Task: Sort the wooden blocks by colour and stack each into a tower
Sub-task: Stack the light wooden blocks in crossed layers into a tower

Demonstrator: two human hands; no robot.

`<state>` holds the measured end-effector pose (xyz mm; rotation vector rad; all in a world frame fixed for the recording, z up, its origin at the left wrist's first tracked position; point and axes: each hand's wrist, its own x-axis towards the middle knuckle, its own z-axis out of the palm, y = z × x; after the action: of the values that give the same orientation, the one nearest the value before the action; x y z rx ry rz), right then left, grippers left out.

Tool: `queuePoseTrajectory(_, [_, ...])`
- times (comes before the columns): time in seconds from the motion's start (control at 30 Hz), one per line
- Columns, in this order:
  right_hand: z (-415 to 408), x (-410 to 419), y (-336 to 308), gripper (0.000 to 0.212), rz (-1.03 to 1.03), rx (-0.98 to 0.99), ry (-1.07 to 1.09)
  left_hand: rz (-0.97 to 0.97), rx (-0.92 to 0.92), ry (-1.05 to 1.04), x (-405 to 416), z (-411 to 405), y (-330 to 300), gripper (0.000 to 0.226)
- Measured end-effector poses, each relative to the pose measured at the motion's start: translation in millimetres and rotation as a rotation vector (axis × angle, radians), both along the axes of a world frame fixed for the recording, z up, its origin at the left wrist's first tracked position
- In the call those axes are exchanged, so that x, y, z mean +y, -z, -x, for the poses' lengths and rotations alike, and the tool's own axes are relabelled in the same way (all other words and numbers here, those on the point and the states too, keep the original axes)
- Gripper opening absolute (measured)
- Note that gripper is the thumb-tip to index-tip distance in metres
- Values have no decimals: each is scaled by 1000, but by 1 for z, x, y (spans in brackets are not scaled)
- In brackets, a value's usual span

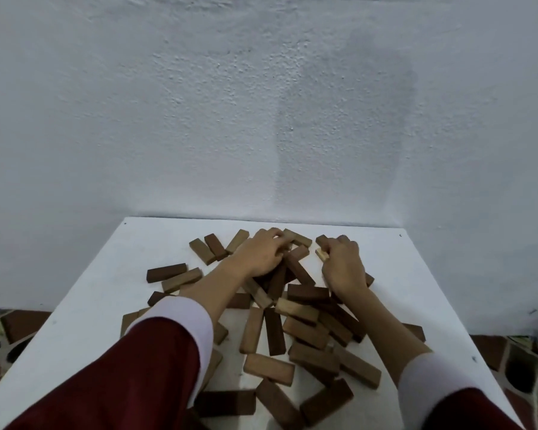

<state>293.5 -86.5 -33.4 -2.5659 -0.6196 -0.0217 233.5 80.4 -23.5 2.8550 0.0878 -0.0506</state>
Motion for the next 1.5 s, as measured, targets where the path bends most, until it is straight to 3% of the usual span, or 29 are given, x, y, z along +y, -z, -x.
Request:
queuePoseTrajectory(0.07, [-3,-4,5,50,109,-15,-16,-85,-48,-34,2,-1,3,44])
queuePoseTrajectory(0.2, [-5,-4,7,44,50,23,11,-120,-169,-154,6,2,9,30])
queuePoseTrajectory(0.3, [-4,-1,10,48,120,-1,-36,-186,-175,-191,12,2,10,23])
queuePoseTrajectory(0.5, [-8,2,9,45,195,29,-48,-48,-121,5,12,-8,7,23])
queuePoseTrajectory(0.6, [-9,3,8,29,181,50,-84,-11,-87,3,12,-13,4,22])
queuePoseTrajectory(0.87, [-3,-7,-4,15,-181,47,-108,-12,51,-71,8,-17,1,19])
queuePoseTrajectory(1.07, [5,-12,-23,22,-572,346,-45,-10,18,-95,6,-8,-3,12])
queuePoseTrajectory(1.23, [18,-21,-38,27,-450,367,-126,131,-65,-205,9,13,-12,14])
queuePoseTrajectory(1.4, [45,-32,-45,27,-83,521,-268,326,-70,-272,23,50,-18,19])
queuePoseTrajectory(1.5, [46,-36,-36,30,-47,414,-183,416,-97,-290,17,75,-21,25])
